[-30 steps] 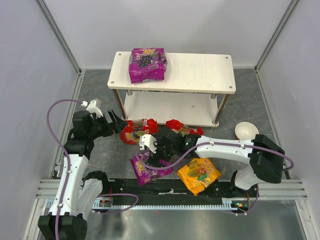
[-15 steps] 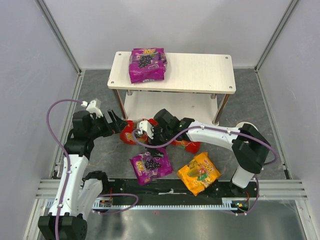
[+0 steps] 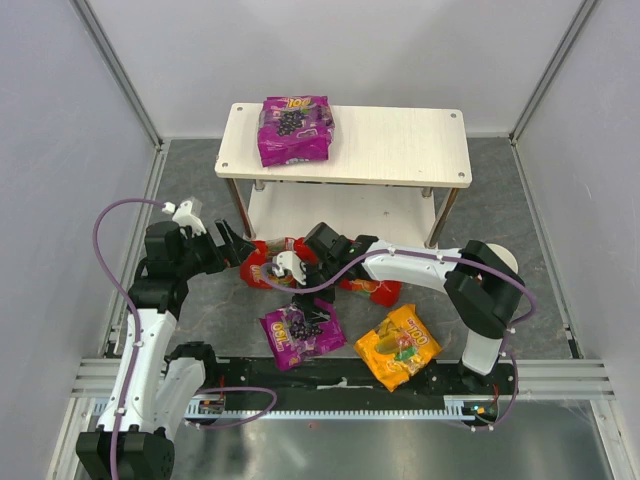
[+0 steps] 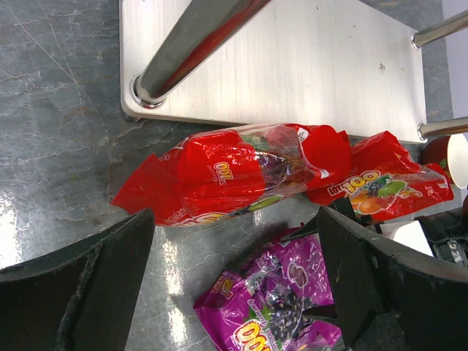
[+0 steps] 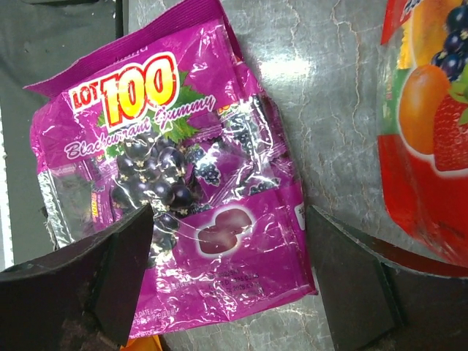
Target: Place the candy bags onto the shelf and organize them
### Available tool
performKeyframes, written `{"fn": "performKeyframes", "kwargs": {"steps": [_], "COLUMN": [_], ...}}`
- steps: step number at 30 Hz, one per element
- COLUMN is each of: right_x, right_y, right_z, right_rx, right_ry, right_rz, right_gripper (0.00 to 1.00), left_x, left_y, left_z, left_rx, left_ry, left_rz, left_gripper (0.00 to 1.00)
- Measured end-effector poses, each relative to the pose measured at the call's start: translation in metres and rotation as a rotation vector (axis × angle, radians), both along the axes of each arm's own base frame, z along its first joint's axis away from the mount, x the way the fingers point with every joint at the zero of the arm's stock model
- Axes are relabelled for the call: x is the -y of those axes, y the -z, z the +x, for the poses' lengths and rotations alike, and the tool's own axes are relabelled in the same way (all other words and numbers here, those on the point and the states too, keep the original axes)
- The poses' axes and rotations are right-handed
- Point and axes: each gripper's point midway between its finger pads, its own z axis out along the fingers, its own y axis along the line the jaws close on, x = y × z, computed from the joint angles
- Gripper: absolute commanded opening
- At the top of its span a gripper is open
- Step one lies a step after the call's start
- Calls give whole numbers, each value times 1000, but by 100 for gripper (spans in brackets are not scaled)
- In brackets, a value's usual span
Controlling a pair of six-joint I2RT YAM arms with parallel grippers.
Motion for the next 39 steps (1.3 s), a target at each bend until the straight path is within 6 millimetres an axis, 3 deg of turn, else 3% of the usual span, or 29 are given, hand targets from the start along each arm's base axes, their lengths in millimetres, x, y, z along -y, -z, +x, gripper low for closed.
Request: {"fn": "performKeyframes", "kwargs": {"steps": [8, 11, 12, 17, 26, 34, 39], "right_x": [10, 11, 11, 14, 22, 36, 48], "right_y": [13, 18, 18, 20, 23, 21, 12], "right_z": [-5, -6, -7, -9, -24, -25, -16], "right_rx": [-16, -23, -24, -47, -120, -139, -137], "right_ry": [-6, -6, -7, 0, 43, 249, 469], "right_rz": [-30, -39, -39, -41, -34, -49, -72], "right_gripper": [82, 69, 59, 32, 0, 0, 0], "left_x": [0, 0, 0, 0, 0, 0, 0], "left_y": [0, 0, 0, 0, 0, 1, 1], "left_z": [0, 0, 0, 0, 0, 0, 0], "left_rx": [0, 0, 0, 0, -1, -3, -3], "left_ry": [0, 0, 0, -1, 0, 0, 0], "left_rz": [0, 0, 0, 0, 0, 0, 0], "left_gripper": [99, 99, 99, 99, 99, 99, 99]}}
